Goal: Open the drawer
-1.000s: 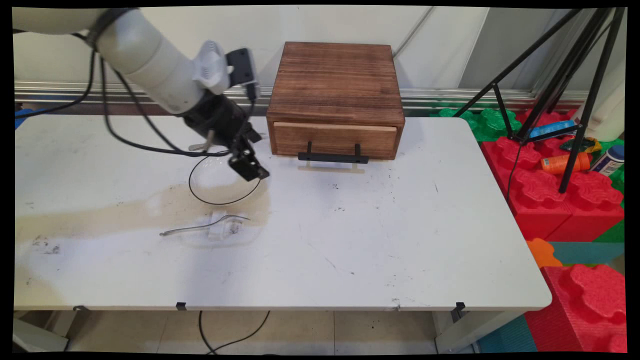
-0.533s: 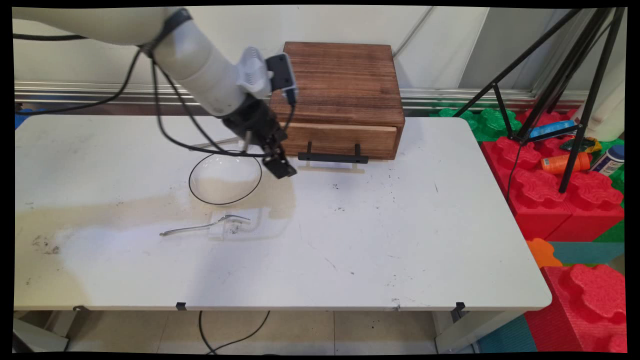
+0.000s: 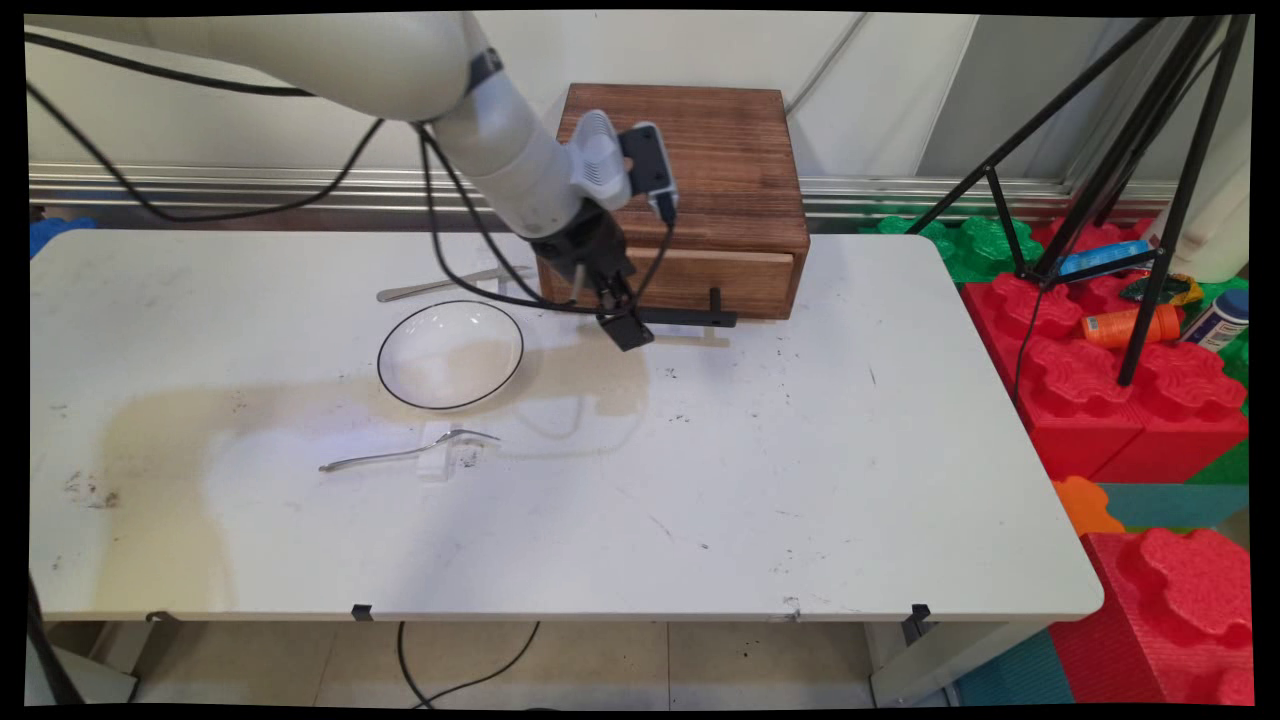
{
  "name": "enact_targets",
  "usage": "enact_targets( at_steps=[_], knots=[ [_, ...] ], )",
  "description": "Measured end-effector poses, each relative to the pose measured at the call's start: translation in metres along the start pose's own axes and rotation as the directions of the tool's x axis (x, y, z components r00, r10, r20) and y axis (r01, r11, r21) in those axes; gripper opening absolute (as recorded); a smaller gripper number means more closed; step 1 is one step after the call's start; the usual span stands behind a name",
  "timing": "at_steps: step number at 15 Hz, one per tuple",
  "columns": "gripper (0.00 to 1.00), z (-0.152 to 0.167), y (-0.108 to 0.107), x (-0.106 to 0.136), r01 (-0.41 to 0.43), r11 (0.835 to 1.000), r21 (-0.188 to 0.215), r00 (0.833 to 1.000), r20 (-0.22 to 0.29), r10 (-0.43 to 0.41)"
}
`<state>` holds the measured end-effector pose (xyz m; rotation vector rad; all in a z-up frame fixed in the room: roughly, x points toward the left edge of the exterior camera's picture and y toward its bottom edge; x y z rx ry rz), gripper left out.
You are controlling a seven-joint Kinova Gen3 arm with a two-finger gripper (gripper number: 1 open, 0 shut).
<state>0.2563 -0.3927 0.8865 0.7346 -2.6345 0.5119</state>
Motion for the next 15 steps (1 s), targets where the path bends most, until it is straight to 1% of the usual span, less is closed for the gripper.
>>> enact_targets(
  at_steps=[5, 13, 15],
  knots=[
    [1.00, 0.039, -0.008, 0.018, -0.033, 0.999, -0.002, 0.999, 0.007, 0.033],
    [1.00, 0.087, -0.014, 0.030, -0.069, 0.997, -0.027, 0.997, 0.031, 0.070],
    [1.00, 0.095, -0.014, 0.031, -0.075, 0.997, -0.035, 0.996, 0.036, 0.076]
  ],
)
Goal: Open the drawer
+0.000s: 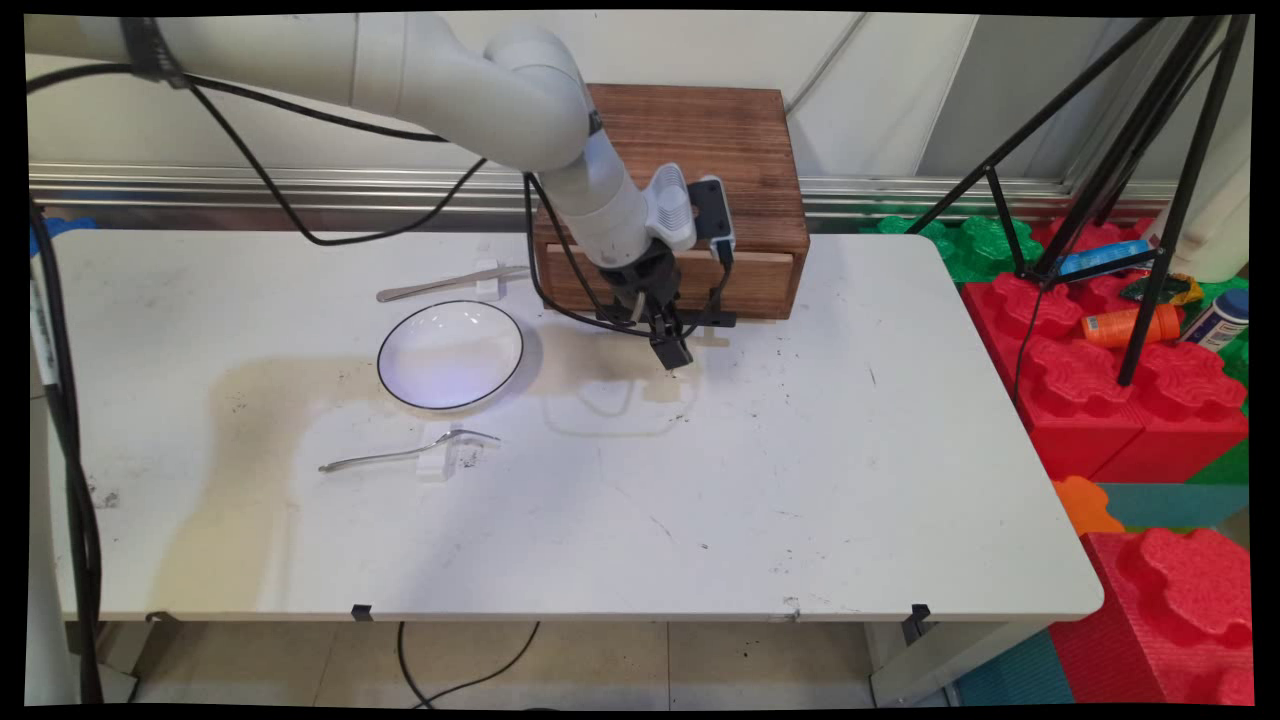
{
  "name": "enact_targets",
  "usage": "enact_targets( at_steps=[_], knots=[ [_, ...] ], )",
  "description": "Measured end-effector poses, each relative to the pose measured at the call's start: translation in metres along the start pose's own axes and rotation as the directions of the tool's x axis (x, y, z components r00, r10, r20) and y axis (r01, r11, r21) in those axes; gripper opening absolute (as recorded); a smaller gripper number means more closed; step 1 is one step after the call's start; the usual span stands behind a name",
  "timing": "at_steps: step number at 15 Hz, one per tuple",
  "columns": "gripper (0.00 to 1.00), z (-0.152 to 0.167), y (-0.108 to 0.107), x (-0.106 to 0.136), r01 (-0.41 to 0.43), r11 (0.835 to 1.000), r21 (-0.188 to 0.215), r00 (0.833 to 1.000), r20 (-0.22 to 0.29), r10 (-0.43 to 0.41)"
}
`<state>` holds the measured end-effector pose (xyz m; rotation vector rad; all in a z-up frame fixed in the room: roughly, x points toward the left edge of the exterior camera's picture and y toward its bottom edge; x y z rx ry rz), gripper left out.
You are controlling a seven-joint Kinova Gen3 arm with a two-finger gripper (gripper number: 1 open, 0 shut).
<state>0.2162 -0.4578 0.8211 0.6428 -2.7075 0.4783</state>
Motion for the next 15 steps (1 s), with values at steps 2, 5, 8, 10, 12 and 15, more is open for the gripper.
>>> enact_targets(
  at_steps=[2, 5, 8, 10, 12, 15],
  knots=[
    [1.00, 0.006, 0.000, 0.001, -0.004, 1.000, -0.007, 1.000, 0.006, 0.004],
    [1.00, 0.013, 0.000, 0.001, -0.009, 1.000, -0.017, 1.000, 0.015, 0.009],
    [1.00, 0.016, 0.004, 0.000, -0.014, 1.000, -0.028, 1.000, 0.026, 0.015],
    [1.00, 0.015, 0.009, -0.002, -0.018, 0.999, -0.034, 0.999, 0.033, 0.019],
    [1.00, 0.013, 0.015, -0.004, -0.023, 0.999, -0.044, 0.999, 0.039, 0.025],
    [1.00, 0.010, 0.024, -0.007, -0.030, 0.998, -0.056, 0.998, 0.046, 0.033]
  ],
)
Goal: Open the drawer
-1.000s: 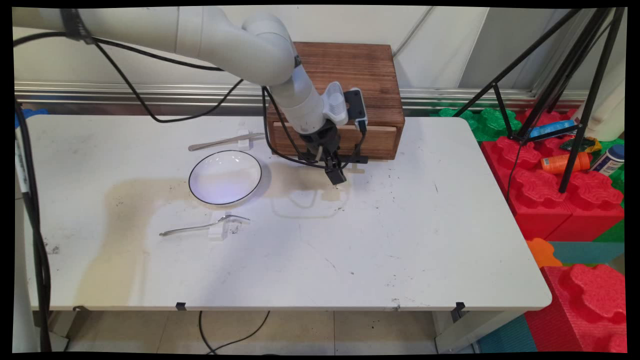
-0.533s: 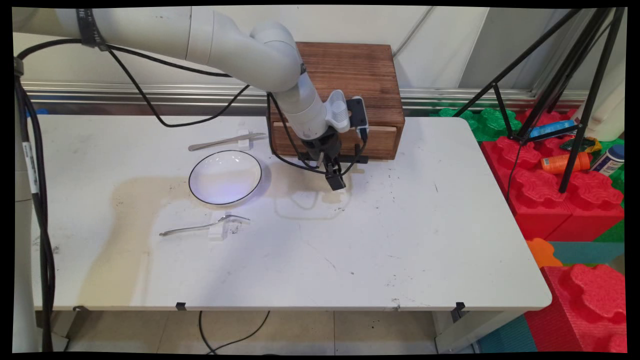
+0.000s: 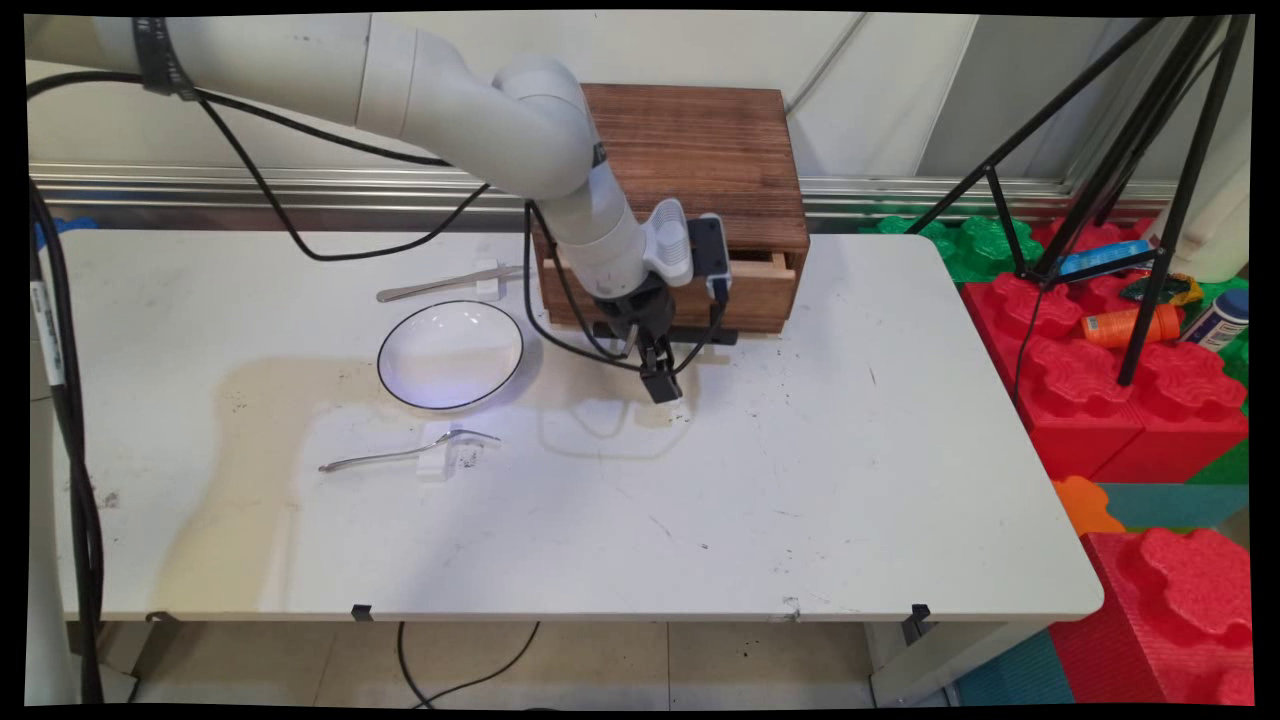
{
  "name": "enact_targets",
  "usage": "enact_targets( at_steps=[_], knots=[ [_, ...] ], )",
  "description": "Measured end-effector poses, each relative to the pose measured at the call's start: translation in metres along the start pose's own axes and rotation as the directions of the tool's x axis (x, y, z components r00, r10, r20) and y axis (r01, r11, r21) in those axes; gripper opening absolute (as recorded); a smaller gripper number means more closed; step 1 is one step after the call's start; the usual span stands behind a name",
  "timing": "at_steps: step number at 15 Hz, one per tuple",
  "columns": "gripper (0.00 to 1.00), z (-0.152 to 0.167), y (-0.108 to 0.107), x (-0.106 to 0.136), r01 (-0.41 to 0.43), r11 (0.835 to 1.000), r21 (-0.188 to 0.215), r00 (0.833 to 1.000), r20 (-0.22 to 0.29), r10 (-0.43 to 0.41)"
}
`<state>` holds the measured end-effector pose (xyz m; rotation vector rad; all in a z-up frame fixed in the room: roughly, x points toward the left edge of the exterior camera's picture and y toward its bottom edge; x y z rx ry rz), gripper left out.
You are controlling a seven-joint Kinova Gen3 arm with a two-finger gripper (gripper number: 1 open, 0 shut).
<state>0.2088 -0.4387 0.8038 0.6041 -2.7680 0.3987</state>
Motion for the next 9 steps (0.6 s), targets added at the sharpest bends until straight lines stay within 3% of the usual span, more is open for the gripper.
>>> enact_targets(
  at_steps=[9],
  knots=[
    [1.00, -0.014, 0.036, -0.013, -0.022, 0.999, -0.033, 1.000, 0.019, 0.023]
  ],
)
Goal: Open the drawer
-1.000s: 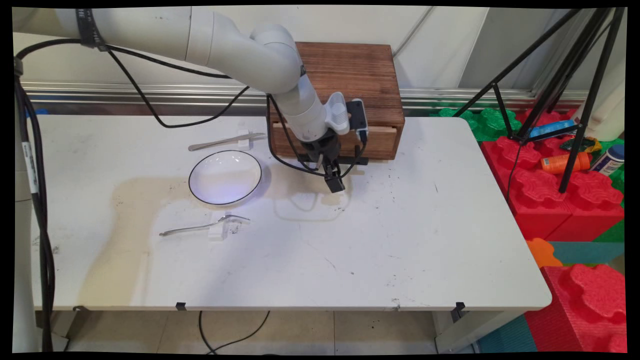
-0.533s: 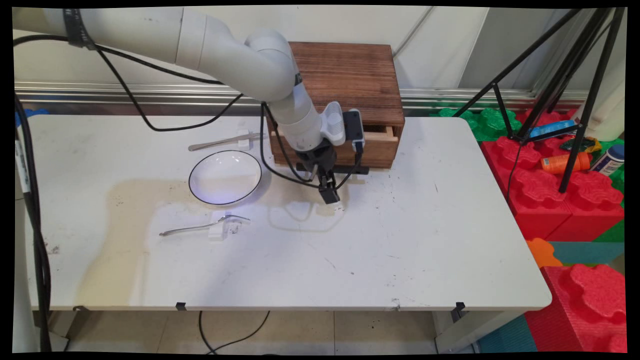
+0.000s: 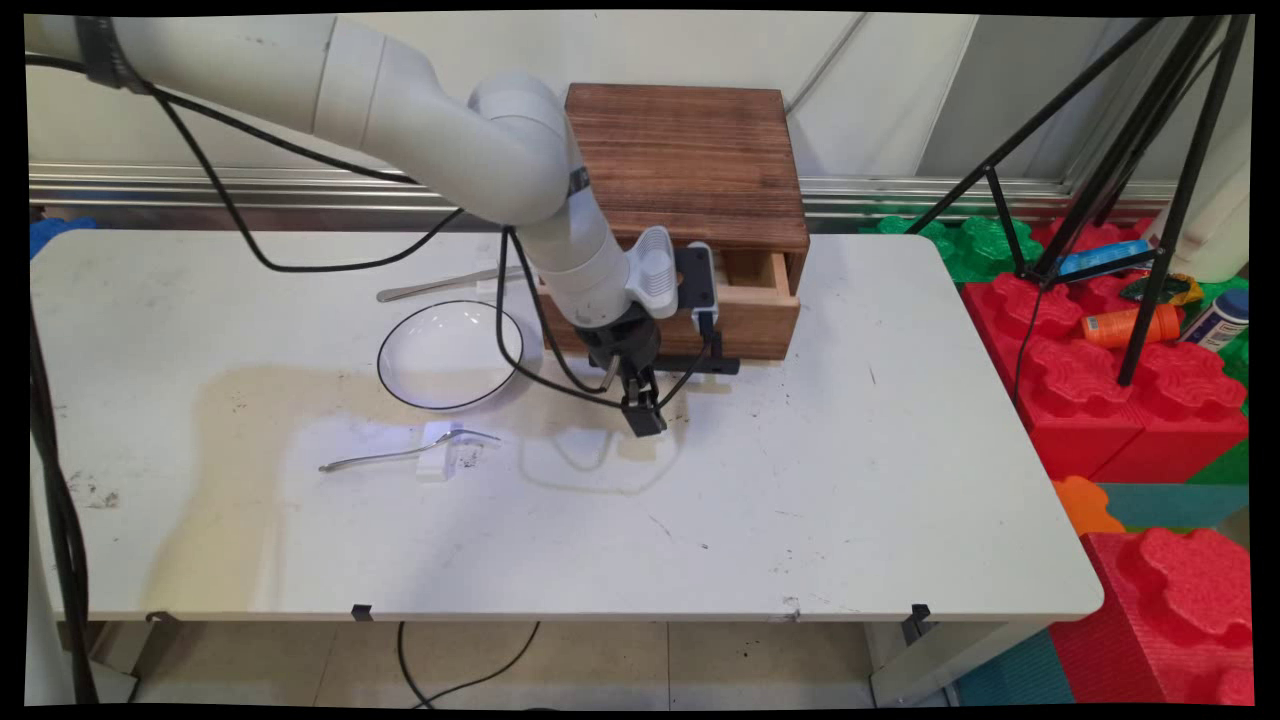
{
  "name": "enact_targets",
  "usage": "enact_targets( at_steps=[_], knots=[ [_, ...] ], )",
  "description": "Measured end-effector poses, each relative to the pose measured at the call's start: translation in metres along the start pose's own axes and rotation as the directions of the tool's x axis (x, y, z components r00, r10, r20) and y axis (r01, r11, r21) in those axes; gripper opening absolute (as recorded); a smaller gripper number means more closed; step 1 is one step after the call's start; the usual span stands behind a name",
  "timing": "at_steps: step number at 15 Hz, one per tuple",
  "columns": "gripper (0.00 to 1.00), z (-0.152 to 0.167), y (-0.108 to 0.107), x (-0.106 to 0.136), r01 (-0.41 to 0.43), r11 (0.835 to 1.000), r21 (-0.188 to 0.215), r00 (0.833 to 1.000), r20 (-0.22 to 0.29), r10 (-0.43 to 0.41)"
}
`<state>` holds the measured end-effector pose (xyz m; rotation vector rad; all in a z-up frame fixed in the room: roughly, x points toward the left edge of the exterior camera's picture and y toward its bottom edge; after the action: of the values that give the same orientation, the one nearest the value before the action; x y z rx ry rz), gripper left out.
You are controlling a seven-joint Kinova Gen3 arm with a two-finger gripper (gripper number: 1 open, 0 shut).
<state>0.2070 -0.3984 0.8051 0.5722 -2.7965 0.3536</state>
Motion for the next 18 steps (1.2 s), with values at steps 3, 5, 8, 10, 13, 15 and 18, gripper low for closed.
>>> enact_targets(
  at_steps=[3, 5, 8, 10, 13, 15, 18],
  knots=[
    [1.00, -0.005, 0.012, -0.003, 0.000, 1.000, -0.007, 1.000, 0.003, 0.000],
    [1.00, -0.009, 0.025, -0.005, -0.001, 1.000, -0.018, 1.000, 0.004, 0.001],
    [1.00, -0.014, 0.042, -0.007, -0.003, 0.999, -0.033, 1.000, 0.004, 0.003],
    [1.00, -0.017, 0.053, -0.008, -0.005, 0.999, -0.042, 1.000, 0.002, 0.005],
    [1.00, -0.021, 0.068, -0.010, -0.009, 0.998, -0.057, 1.000, 0.000, 0.009],
    [1.00, -0.024, 0.077, -0.011, -0.013, 0.998, -0.067, 1.000, -0.001, 0.013],
    [1.00, -0.027, 0.089, -0.013, -0.019, 0.997, -0.081, 1.000, -0.002, 0.019]
  ],
)
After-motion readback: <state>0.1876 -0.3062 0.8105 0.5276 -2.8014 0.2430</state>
